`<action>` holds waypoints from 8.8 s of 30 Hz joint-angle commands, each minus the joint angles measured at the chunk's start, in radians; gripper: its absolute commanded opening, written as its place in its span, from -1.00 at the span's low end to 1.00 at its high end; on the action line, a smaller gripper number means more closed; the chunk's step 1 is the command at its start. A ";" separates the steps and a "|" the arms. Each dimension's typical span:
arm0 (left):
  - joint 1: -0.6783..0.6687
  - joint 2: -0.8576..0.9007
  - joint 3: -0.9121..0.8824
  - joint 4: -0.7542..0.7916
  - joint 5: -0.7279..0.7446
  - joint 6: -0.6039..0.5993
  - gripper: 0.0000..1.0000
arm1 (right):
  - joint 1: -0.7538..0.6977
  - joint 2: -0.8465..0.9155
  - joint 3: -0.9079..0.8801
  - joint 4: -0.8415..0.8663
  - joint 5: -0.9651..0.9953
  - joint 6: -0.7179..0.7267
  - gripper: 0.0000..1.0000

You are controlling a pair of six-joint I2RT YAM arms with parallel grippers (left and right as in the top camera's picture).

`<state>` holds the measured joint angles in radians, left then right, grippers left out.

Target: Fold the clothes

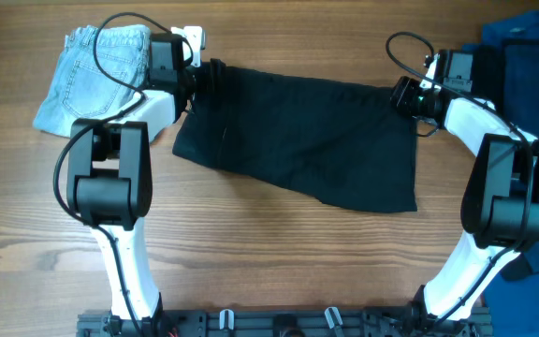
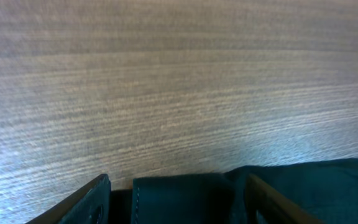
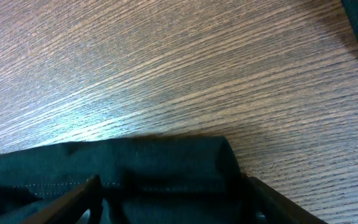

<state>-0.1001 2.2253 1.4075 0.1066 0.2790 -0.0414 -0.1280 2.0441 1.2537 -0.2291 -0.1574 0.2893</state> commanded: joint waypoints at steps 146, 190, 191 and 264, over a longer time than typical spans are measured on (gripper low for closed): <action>0.362 -0.306 0.082 -0.887 -0.131 -0.443 0.99 | 0.731 0.351 0.568 0.212 -0.150 -0.655 0.10; 0.391 -0.306 0.082 -0.915 -0.132 -0.442 0.99 | 0.731 0.130 0.569 -0.139 -0.134 -0.543 -0.91; 0.390 -0.306 0.082 -0.915 -0.131 -0.442 1.00 | 0.732 0.094 0.569 -0.230 -0.186 -0.507 -0.91; 0.143 -0.185 0.082 -0.819 0.628 -0.539 -0.90 | -0.311 0.131 0.551 -0.861 -0.547 -0.444 -0.03</action>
<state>0.0456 2.0377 1.4879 -0.7143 0.9100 -0.6037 -0.4397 2.0769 1.8069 -1.1339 -0.5884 -0.0608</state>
